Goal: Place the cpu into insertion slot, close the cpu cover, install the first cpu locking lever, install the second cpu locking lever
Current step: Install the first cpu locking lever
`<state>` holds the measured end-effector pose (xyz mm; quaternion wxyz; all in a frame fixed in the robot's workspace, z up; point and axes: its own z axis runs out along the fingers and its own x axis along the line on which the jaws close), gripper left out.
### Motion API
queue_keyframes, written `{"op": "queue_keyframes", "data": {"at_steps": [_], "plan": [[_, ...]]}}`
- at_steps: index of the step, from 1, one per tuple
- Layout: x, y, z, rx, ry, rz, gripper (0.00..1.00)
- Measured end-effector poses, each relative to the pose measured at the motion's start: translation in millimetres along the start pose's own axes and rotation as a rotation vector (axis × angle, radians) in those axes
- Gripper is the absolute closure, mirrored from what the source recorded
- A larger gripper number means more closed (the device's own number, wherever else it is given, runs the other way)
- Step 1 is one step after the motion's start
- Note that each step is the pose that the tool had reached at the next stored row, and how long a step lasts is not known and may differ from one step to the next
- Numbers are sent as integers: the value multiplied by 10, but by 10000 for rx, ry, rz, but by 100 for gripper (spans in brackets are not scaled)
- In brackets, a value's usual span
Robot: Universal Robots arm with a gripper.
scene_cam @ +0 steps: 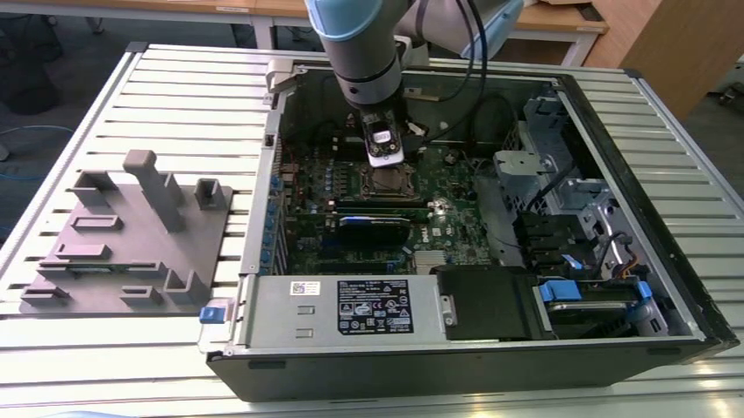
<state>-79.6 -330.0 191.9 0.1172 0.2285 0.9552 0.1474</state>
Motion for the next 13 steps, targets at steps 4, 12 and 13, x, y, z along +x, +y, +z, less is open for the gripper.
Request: {"op": "queue_keyframes", "data": {"at_steps": [4,12,13], "plan": [[6,-2,-1,-1,-2,0,89],[33,-7,-2,-23,-3,2,89],[33,-8,0,-27,-1,3,89]]}}
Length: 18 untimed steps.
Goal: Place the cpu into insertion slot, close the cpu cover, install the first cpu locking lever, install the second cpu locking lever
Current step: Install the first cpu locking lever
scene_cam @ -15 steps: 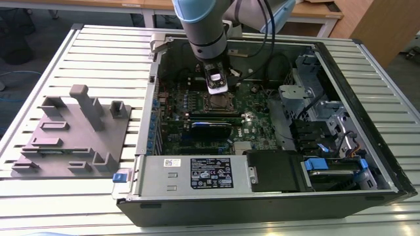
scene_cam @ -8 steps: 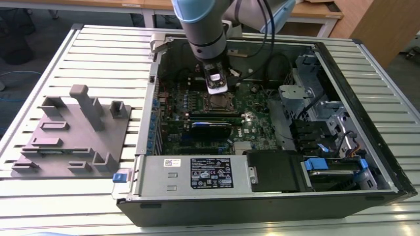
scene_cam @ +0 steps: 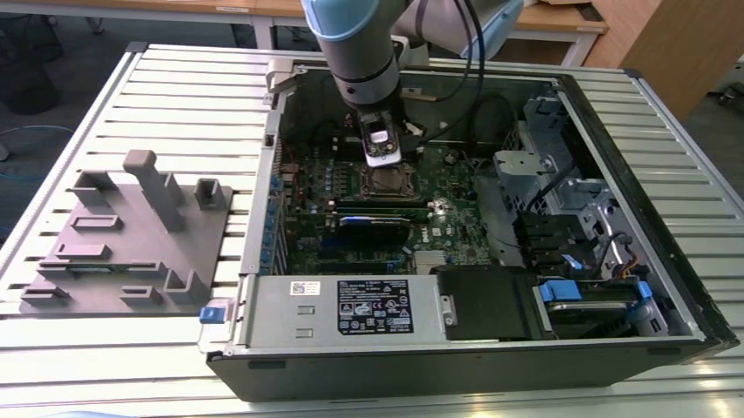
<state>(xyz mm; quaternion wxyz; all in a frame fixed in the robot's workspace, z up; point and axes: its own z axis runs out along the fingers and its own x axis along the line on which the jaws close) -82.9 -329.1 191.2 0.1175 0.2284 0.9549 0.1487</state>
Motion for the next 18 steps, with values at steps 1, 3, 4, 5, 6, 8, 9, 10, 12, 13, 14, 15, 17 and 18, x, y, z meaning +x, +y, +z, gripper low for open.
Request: {"op": "queue_keyframes", "data": {"at_steps": [1,3,4,5,6,8,9,10,12,13,14,15,17,18], "plan": [[1,0,2,-5,2,3,89],[1,-1,6,-8,3,5,89],[2,-2,8,-9,3,5,89],[2,-3,9,-18,1,5,89],[2,-3,9,-26,3,7,89],[2,-3,10,-28,4,8,89],[2,-3,10,-29,3,8,89],[2,-3,10,-30,4,8,89],[2,-4,12,-30,4,8,89],[2,-4,13,-30,4,8,89],[3,-3,13,-30,4,7,89],[3,-3,14,-30,4,6,89],[3,-3,14,-29,4,8,89],[3,-3,15,-29,4,8,89]]}}
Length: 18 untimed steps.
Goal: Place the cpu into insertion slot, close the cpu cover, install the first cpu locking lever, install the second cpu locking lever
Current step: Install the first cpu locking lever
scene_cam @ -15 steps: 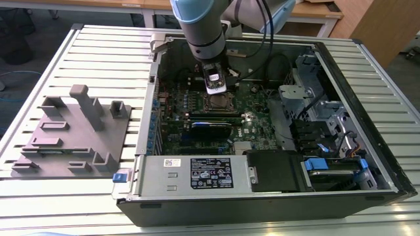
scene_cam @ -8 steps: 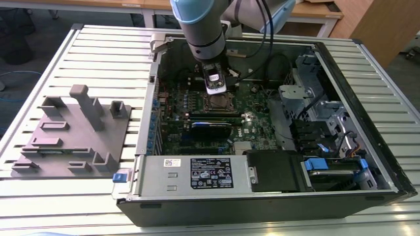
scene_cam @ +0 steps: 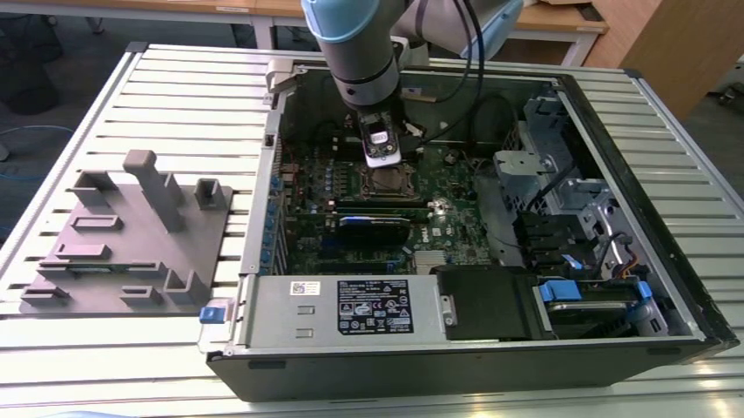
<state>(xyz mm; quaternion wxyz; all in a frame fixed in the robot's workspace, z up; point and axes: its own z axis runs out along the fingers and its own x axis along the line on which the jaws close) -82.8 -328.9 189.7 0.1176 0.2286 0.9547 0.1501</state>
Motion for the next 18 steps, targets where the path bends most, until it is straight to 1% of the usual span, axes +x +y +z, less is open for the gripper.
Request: {"op": "queue_keyframes", "data": {"at_steps": [6,14,18], "plan": [[4,-2,8,-23,5,7,89],[19,8,12,-24,2,15,89],[22,1,29,-54,-52,-3,89]]}}
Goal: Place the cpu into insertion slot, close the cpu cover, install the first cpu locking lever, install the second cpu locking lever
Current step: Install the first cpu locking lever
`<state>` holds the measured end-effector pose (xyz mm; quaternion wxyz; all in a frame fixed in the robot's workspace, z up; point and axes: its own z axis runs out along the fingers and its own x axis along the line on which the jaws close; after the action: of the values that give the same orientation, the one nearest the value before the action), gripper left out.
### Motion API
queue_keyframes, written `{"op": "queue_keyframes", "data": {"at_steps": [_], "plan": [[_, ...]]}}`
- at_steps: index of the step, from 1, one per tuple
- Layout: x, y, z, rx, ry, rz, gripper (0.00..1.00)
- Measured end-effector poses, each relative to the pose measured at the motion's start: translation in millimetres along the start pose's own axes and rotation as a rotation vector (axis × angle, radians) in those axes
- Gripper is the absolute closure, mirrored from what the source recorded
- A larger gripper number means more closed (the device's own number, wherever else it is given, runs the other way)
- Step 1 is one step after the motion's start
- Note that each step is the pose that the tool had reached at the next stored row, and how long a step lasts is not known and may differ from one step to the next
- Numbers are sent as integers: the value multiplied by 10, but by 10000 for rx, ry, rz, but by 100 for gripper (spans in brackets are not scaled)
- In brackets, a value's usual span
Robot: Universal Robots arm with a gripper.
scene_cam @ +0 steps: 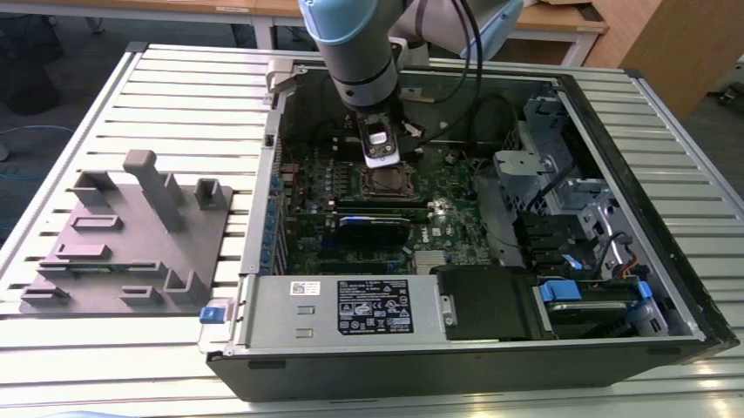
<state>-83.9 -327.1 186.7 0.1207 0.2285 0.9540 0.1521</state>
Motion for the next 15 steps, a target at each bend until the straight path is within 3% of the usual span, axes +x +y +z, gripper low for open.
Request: {"op": "queue_keyframes", "data": {"at_steps": [15], "plan": [[-5,-1,3,-5,-5,-5,89]]}}
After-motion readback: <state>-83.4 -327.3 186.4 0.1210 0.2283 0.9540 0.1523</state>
